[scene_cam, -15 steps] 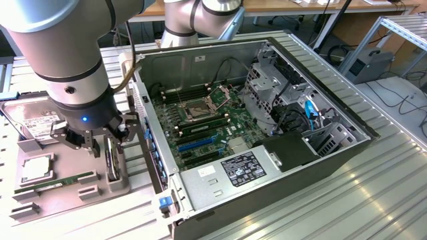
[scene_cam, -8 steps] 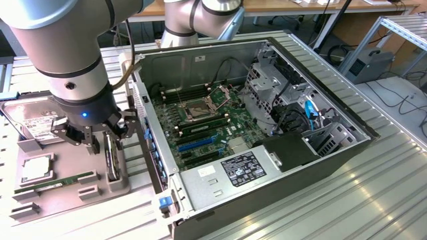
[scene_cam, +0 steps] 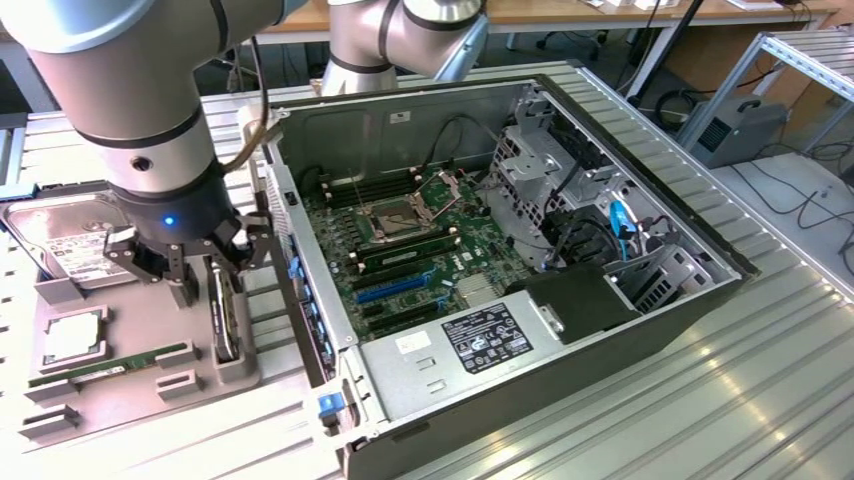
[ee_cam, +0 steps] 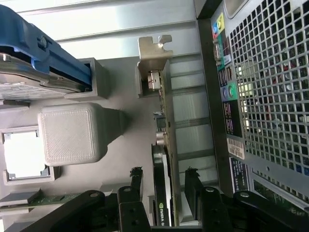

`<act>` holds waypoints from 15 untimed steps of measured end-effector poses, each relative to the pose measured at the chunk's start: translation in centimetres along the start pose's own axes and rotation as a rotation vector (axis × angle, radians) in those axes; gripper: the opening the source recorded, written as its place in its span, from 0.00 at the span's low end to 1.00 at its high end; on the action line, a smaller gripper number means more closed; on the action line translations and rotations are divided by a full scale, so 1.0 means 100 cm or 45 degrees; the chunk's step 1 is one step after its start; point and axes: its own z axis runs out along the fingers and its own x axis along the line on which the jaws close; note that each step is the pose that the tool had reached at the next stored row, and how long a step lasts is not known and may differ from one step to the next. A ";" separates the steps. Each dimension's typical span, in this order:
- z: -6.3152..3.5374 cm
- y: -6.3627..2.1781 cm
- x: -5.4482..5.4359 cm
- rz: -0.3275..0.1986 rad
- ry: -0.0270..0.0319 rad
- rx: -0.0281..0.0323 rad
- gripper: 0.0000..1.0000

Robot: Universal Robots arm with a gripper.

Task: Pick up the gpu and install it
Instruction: 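Pick up the gpu and move the gpu toward the slot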

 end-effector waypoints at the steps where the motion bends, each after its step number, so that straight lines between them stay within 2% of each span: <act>1: 0.0004 0.0018 0.000 0.000 0.0000 0.0000 0.48; 9: 0.0044 0.0116 0.003 0.003 -0.0003 -0.0001 0.48; 15: 0.0072 0.0143 0.005 0.005 -0.0002 0.0000 0.48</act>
